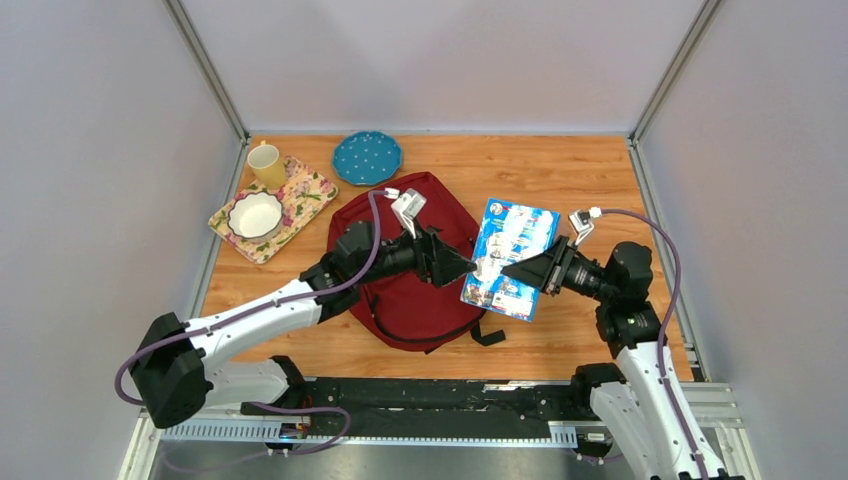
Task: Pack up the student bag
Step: Pick up the book from the center of the board.
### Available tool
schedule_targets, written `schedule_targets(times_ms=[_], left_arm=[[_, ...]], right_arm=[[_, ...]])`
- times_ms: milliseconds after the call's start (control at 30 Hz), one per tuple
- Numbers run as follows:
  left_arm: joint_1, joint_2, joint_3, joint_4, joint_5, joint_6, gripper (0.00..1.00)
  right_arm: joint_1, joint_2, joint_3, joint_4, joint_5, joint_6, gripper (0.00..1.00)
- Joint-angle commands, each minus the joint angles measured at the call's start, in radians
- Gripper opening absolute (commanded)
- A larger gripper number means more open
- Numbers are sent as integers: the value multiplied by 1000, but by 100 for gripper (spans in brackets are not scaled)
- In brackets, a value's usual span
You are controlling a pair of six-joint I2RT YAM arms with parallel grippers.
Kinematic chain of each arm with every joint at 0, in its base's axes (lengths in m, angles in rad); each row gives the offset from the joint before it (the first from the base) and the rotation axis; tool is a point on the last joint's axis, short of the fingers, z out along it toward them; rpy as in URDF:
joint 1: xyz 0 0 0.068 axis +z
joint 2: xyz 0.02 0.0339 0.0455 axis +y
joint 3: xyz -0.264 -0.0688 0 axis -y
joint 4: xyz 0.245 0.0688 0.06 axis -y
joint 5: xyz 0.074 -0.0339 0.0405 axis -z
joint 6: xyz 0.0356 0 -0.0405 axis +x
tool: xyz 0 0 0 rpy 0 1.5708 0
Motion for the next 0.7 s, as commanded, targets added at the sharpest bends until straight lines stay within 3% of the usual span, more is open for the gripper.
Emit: schedule_targets(times_ms=[0,233,367,500,600,633,667], left_arm=[[60,8,-1,132,71,-53,83],[142,73,-69,457,210,-277,83],[148,126,-65,510,264,-323,83],[154,123,-105,592,273,-369,81],[155,102,-112,557,270,-354,48],[155,93,-118,528,269,-334,22],[155,73,-121,511,258,-325,12]], right_arm=[[23,21,38,206,-100,47,0],[183,95,86,234,-125,2,0],[298,116,103,232,-105,-64,0],[312,148,129,162,-131,-136,0],[312,174,142,93,-119,-192,0],[312,184,152,56,-102,-207,0],[312,202,156,30,-88,-219,0]])
